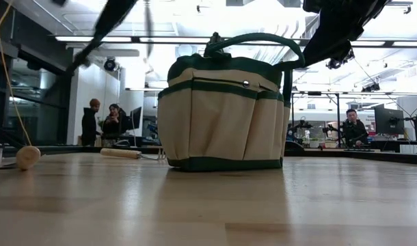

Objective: Pick & Place Garden tools in Gardening bag
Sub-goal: Put the green shears into the brown gardening bag

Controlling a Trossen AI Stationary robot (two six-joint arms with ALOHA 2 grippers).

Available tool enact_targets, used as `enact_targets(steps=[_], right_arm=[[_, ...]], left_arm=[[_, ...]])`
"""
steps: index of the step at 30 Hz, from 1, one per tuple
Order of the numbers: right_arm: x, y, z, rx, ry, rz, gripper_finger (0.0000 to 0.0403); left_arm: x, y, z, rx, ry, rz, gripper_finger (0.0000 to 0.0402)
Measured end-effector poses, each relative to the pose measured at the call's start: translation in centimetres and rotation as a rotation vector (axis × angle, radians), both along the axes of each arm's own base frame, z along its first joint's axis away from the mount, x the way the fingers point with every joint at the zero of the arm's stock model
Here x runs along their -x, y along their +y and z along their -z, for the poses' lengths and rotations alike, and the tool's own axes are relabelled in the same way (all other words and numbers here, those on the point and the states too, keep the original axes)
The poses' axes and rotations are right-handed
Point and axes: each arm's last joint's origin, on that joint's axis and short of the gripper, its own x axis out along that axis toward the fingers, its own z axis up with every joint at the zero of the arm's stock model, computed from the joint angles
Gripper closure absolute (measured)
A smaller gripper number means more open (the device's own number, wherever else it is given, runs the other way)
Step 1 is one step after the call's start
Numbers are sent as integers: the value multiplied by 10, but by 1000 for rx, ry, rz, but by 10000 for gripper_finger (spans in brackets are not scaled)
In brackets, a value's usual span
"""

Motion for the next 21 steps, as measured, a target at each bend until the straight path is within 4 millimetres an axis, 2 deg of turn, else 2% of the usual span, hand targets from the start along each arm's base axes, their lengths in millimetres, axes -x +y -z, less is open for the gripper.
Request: enact_targets(steps=[3,8,16,21], right_arm=[[0,0,0,2,1,-2,311],[0,0,0,7,6,-6,311],[0,0,0,19,5,-17,311],[0,0,0,17,-1,-16,311]], left_arm=[[-9,2,-7,-53,-24,38,366],[1,11,-23,-92,-96,16,366],[42,35,-2,-50,-217,26,366],[55,53,12,-33,-390,181,366]])
